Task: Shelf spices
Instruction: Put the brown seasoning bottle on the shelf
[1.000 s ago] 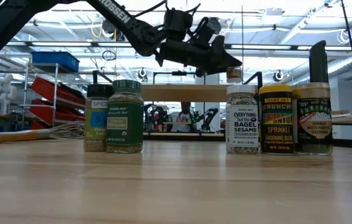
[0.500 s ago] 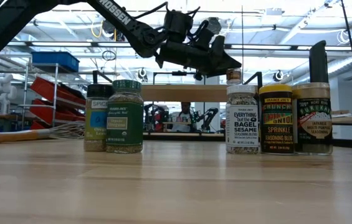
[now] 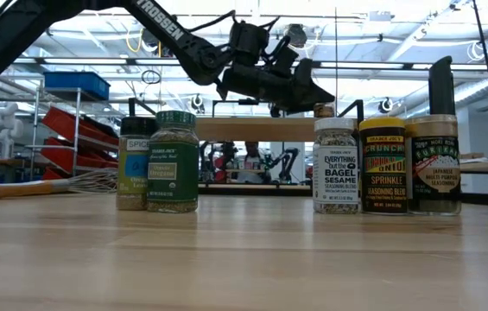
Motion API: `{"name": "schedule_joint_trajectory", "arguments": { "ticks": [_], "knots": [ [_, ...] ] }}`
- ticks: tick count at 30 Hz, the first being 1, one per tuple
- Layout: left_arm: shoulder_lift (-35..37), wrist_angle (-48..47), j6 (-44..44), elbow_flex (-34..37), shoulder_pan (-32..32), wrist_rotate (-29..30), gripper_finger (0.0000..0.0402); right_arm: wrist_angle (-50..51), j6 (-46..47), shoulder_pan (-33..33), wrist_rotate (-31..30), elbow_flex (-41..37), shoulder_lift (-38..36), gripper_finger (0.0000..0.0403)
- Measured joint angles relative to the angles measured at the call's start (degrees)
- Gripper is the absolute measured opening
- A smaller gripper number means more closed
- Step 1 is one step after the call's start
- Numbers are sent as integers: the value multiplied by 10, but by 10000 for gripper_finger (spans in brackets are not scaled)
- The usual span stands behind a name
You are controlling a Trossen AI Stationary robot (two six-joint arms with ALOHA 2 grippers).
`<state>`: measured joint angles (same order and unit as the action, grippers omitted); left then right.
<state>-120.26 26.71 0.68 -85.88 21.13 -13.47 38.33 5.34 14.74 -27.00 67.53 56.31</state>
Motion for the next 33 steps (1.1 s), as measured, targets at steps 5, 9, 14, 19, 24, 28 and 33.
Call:
{"name": "schedule_joint_trajectory", "arguments": {
  "ticks": [5,9,14,19,24,28,33],
  "knots": [
    [-13,13,-11,-1,0,1,184,0,0,0,0,0,0,235],
    [-13,15,-11,-1,0,1,196,0,0,0,0,0,0,235],
    [-16,20,-11,0,0,1,238,0,0,0,1,0,0,235],
    [-16,26,-11,1,-2,-5,274,0,0,0,3,0,0,235],
    [-16,34,-12,-4,-2,-7,285,1,0,0,3,0,0,235],
    [-16,32,-13,-13,-2,-8,286,2,0,0,3,0,0,235],
    [1,-11,-26,-32,-2,-5,286,13,8,0,3,0,0,235]
  ]
}}
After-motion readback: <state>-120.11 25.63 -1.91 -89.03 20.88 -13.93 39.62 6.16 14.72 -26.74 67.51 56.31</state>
